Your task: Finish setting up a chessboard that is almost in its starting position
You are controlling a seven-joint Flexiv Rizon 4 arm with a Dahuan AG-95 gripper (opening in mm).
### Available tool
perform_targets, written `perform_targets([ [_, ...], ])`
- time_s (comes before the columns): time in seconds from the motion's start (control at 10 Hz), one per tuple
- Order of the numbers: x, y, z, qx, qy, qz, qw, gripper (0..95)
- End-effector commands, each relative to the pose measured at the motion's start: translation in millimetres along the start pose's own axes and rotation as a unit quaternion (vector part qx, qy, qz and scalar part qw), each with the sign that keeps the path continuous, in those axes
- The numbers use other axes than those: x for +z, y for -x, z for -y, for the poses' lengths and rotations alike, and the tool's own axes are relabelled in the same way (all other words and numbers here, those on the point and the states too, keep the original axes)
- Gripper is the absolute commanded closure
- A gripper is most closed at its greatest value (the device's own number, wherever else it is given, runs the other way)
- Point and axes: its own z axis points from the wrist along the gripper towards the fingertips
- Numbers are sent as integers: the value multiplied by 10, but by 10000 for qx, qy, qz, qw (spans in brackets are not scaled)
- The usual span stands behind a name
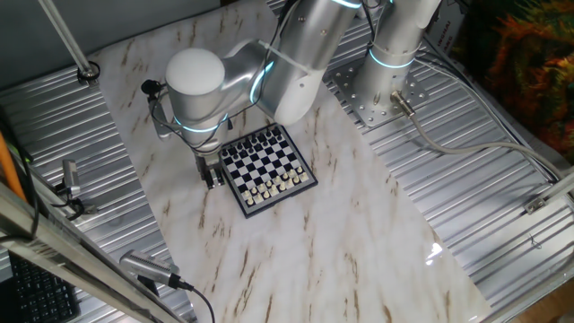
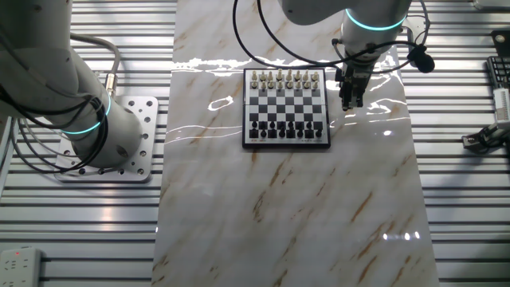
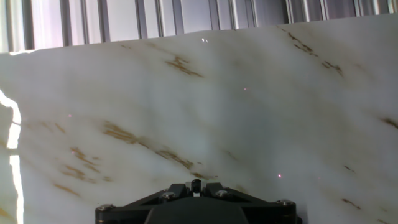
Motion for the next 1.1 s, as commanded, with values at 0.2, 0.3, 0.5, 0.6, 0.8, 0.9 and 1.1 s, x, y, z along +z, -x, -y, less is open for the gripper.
perform_targets([
  [0.2,-46,-35,14,-22,8,-19,10000,950],
  [0.3,-55,-38,16,-23,14,-22,10000,950],
  [0.5,-85,-67,29,-40,17,-34,10000,950],
  [0.6,-89,-79,34,-50,20,-32,10000,950],
  [0.8,-98,-134,56,-80,22,-35,10000,950],
  [0.9,-103,-153,63,-93,26,-34,9999,950],
  [1.1,-123,-179,76,-111,21,-49,9999,950],
])
